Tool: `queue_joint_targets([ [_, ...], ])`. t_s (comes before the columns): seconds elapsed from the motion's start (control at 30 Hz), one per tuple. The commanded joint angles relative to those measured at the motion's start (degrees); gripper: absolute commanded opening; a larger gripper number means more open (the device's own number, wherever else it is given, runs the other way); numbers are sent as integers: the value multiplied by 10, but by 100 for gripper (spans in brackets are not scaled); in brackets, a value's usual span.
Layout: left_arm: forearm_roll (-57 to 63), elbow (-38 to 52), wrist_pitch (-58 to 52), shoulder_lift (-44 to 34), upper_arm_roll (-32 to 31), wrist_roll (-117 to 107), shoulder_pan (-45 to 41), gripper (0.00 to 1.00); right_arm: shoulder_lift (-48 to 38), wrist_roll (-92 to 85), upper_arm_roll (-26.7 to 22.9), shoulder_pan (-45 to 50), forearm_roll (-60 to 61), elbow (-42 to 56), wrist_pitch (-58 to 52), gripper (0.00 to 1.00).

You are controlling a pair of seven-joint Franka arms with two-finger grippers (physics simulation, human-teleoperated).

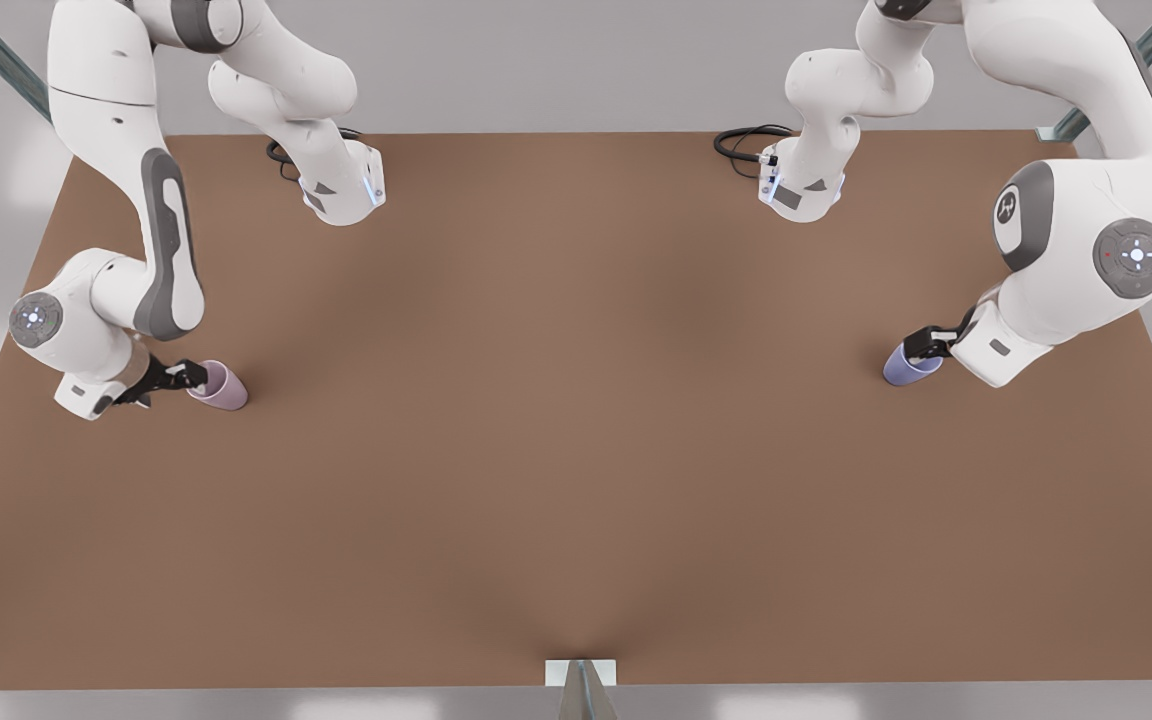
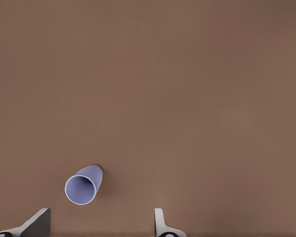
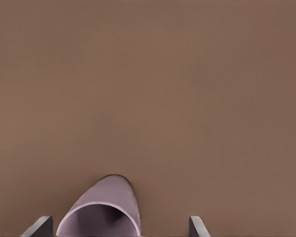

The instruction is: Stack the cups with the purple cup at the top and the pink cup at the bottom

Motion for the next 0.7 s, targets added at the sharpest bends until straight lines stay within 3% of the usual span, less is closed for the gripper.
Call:
queue_joint_targets([
  [0.0,0,0,0,0,0,0,0,100,3,-8,0,1,6,0,1,100],
  [0.3,0,0,0,3,1,0,0,100,12,-12,-2,-10,7,-54,84,98],
  [0.37,0,0,0,2,1,0,0,100,13,-12,-2,-11,7,-56,83,90],
  [0.67,0,0,0,3,1,0,0,100,35,-23,-2,-28,7,-73,119,75],
])
